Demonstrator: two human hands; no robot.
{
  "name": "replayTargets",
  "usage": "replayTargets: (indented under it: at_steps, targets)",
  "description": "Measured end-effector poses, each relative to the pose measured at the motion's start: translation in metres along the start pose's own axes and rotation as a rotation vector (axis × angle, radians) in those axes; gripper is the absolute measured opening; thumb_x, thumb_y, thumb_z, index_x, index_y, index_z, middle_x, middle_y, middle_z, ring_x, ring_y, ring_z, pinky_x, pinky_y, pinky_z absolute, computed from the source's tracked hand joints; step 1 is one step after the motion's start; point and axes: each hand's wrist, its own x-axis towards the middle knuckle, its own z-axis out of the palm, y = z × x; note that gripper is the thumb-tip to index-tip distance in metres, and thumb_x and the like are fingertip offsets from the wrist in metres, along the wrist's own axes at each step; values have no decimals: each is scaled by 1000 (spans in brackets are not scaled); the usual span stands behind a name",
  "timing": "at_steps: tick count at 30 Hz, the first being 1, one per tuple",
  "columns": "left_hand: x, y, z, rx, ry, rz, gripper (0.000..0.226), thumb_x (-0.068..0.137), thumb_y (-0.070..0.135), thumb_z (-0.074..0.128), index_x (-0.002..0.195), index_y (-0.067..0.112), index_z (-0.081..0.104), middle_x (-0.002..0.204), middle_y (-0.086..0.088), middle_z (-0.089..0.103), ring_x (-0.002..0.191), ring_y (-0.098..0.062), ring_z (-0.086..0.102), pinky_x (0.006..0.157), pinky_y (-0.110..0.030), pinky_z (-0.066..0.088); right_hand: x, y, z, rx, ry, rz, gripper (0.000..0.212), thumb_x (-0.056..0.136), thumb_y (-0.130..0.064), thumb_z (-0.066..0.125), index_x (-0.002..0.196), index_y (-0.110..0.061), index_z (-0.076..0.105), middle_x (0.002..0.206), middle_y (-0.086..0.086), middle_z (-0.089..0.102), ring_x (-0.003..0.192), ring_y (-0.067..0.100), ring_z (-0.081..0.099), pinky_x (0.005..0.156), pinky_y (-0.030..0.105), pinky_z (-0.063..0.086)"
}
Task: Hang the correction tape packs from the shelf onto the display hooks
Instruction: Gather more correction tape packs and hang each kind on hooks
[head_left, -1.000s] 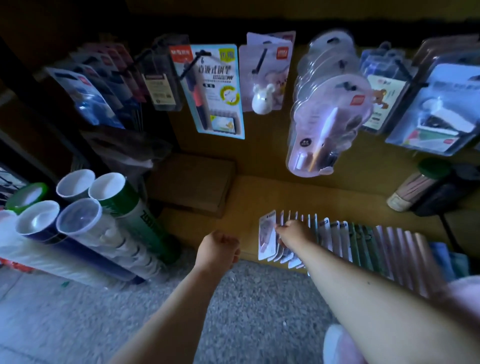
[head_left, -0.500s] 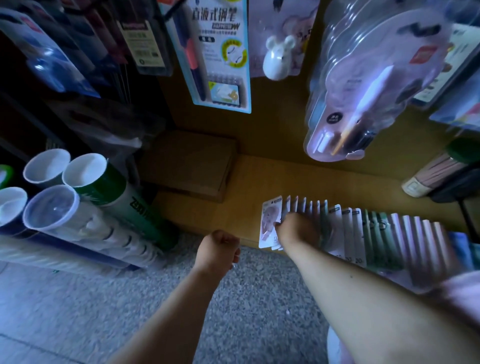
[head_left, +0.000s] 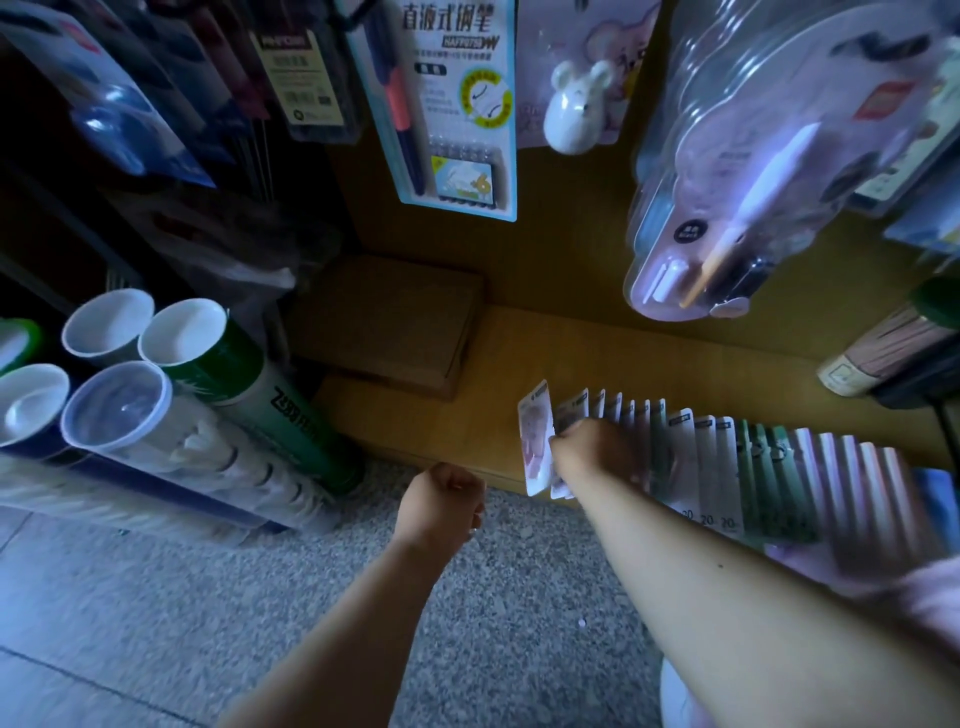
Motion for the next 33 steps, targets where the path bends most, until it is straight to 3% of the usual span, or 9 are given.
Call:
replayTargets:
  at_steps: [1,3,4,7,11,17,23,29,33]
  targets:
    - [1,1,0,9,11,-3,14,90,14,59,80,10,67,65,-4,67,58,-19,60,59,-32,50,1,-4,-2,159,-14,29,52,88,-35,55,138,-20,48,151,14,37,144,30,24,118,37,20]
    - [3,5,-1,49,48,-1,13,90,16,58,88,6,67,70,-9,67,65,-26,62,65,-37,53,-1,-14,-11,484,-46,90,17,84,-29,61,93,-20,72,99,7,71,104,26,65,74,22,49]
    - [4,7,-1,75,66,1,17,90,17,58,94,4,67,75,-14,68,71,-31,65,66,-38,54,-4,-17,-15,593,-59,82,12,82,-28,64,80,-19,71,81,2,71,84,22,68,59,19,44]
    - [9,17,-1,128,107,-14,31,90,22,57,110,0,64,90,-17,70,81,-29,67,55,-29,45,-12,-20,-22,840,-93,19,21,79,-23,74,61,-22,63,68,-4,66,69,14,62,63,23,45]
    - [12,25,5,14,73,-36,48,94,33,62,130,3,53,119,-17,65,110,-33,63,93,-39,53,-22,-20,-28,1045,-197,-13,20,77,-14,76,64,-22,64,67,-7,64,66,7,57,57,18,40]
    - [6,19,12,-370,31,-55,19,87,27,74,96,11,68,87,-8,71,78,-22,68,55,-24,51,-33,-15,-28,1006,-259,-61,18,79,-17,75,65,-21,64,64,-8,62,69,11,57,58,19,41]
    - [2,14,12,-518,-38,-39,24,85,21,76,104,9,68,105,-18,74,99,-35,71,90,-57,56,-26,19,-27,663,32,141,21,90,-39,60,82,-21,65,67,5,71,54,26,70,56,41,60]
    - [1,7,12,-552,-64,-12,34,77,27,79,104,8,70,106,-20,74,103,-40,69,93,-62,52,-13,24,-7,253,74,96,44,93,-51,40,116,-24,67,127,11,63,130,27,49,111,43,33]
    - [7,-2,10,-557,-64,-41,12,91,11,68,102,8,69,101,-18,72,101,-39,68,85,-50,54,-10,20,-8,16,124,52,50,97,-46,36,138,-20,49,149,8,42,145,22,19,119,37,11]
